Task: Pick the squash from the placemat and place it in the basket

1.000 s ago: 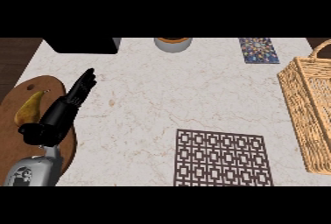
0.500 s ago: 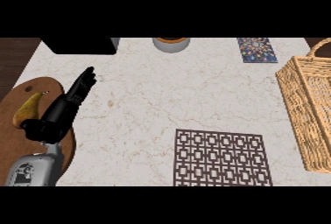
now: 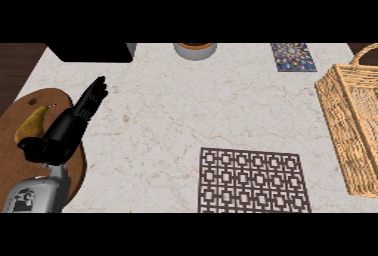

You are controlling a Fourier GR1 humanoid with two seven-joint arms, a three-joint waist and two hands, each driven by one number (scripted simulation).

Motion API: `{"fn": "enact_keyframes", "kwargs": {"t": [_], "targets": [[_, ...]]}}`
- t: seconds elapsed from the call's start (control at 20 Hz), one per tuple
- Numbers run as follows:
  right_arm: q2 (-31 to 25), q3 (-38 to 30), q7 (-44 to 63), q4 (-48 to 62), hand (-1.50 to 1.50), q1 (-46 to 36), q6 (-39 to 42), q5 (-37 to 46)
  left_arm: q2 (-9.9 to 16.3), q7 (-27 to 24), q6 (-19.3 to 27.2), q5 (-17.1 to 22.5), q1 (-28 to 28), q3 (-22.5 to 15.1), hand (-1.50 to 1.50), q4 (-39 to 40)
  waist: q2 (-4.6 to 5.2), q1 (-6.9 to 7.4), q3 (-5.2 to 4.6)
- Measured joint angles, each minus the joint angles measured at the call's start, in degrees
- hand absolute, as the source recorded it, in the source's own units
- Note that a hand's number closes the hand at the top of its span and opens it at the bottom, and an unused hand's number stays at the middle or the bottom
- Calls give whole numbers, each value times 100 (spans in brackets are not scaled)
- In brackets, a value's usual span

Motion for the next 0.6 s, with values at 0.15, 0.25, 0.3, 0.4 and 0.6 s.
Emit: {"fn": "enact_keyframes", "kwargs": {"t": [0.15,0.25,0.3,0.4,0.6], "targets": [[109,-200,-232,533,-150,-296,-93,-136,84,47,-121,105,84,64,0,-99,-1,9,1],[60,-269,-440,988,-150,-526,-41,-157,5,-15,-35,-13,140,-15,0,-83,-1,4,0],[11,-250,-507,1174,-150,-670,-29,-114,23,-20,-58,23,134,26,0,-69,-1,2,1],[-11,-200,-613,1388,-150,-883,-49,-43,15,-51,-29,-19,93,34,0,7,-2,-8,0],[-129,-218,-1069,1947,-150,-1186,86,1,5,-35,-43,-28,50,29,0,37,-2,-11,0]]}}
